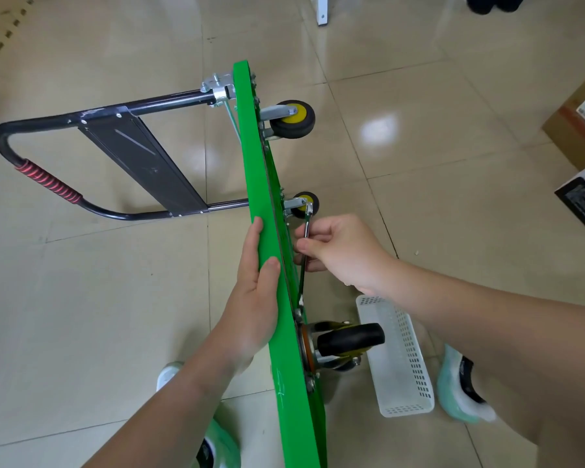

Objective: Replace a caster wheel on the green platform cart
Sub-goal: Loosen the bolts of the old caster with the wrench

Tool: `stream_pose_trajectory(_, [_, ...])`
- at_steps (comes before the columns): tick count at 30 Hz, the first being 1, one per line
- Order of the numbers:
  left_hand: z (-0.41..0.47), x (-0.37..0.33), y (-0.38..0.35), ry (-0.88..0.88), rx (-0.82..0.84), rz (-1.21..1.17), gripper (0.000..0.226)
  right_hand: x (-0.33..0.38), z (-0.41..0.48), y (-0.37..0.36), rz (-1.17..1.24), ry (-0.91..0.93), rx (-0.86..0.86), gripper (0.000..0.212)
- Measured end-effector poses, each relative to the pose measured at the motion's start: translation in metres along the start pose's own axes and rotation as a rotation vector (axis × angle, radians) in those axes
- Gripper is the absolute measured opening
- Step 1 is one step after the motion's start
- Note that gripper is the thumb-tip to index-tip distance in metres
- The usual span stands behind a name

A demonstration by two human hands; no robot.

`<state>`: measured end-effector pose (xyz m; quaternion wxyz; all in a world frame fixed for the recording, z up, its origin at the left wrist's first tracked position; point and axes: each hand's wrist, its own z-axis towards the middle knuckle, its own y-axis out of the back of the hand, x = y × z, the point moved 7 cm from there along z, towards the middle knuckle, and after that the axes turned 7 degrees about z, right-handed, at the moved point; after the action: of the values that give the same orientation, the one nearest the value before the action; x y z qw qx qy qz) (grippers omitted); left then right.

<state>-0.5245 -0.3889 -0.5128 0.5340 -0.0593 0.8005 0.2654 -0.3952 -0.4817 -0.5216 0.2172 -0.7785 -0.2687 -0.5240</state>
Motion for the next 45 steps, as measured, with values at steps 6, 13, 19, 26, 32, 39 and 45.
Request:
stream_pose_trajectory(6, [-0.002,-0.005,0.001,0.004,0.005,0.008,0.058,-0.014,0.019,-0.007,-0.022,-0.135,0.072,0.008])
stream_pose_trajectory(13, [0.000,-0.001,0.002,-0.002,-0.005,0.016,0.059,-0.045,0.025,-0.006,0.071,-0.342,0.066,0.011])
stream_pose_trajectory(19, [0.000,0.000,0.002,-0.011,-0.010,-0.001,0.059,-0.058,0.028,-0.008,0.160,-0.457,0.060,0.023])
stream_pose_trajectory(26, [0.000,-0.001,0.002,-0.009,-0.014,-0.004,0.059,-0.064,0.038,-0.016,0.047,-0.446,0.070,0.030])
stream_pose_trajectory(32, [0.001,0.000,0.001,-0.018,0.003,0.012,0.059,-0.067,0.039,-0.016,-0.001,-0.427,0.066,0.028])
stream_pose_trajectory(39, [0.001,-0.002,0.002,-0.038,-0.005,0.031,0.058,-0.067,0.032,-0.011,0.016,-0.403,0.038,0.025])
stream_pose_trajectory(45, [0.001,-0.001,0.002,-0.036,0.009,0.016,0.058,-0.064,0.029,-0.011,0.021,-0.408,0.010,0.018])
